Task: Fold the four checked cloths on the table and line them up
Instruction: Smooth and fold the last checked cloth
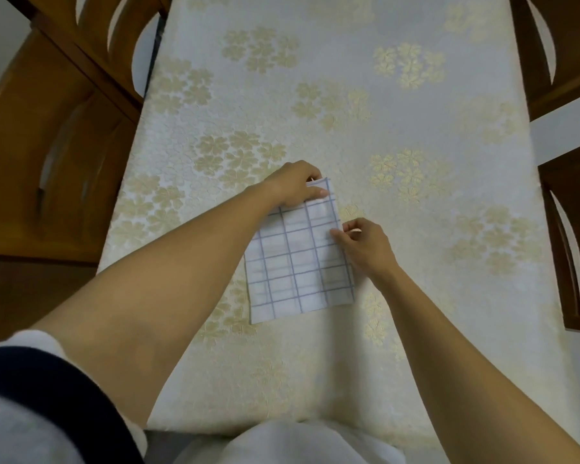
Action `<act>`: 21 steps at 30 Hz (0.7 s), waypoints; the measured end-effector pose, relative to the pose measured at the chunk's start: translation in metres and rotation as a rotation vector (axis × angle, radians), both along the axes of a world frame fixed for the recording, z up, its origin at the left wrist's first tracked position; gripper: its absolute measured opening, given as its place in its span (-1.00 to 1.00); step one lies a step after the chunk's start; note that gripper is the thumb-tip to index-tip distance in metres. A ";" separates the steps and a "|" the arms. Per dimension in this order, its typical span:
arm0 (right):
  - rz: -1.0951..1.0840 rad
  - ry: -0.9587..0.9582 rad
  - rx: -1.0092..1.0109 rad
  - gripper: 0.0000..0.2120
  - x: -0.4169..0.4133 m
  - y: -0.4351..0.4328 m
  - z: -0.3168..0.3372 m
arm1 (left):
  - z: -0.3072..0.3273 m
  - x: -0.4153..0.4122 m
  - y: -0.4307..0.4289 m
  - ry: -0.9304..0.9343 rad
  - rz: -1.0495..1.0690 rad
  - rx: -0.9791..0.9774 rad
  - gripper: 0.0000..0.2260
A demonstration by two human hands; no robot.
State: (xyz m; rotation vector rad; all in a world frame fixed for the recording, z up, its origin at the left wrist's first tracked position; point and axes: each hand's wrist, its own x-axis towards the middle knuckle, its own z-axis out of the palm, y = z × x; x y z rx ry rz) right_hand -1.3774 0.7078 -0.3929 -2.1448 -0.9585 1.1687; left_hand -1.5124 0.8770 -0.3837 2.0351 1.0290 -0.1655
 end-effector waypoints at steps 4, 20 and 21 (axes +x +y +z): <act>0.072 0.003 -0.045 -0.72 0.016 -0.014 0.003 | 0.000 -0.022 -0.005 -0.075 0.213 -0.076 -0.75; 0.244 -0.786 0.418 -0.57 0.009 0.021 -0.008 | -0.007 -0.039 -0.102 -0.019 0.425 0.543 -0.53; 0.301 -0.778 0.449 -0.58 -0.004 0.017 -0.012 | -0.008 -0.029 -0.110 -0.040 0.328 0.546 -0.55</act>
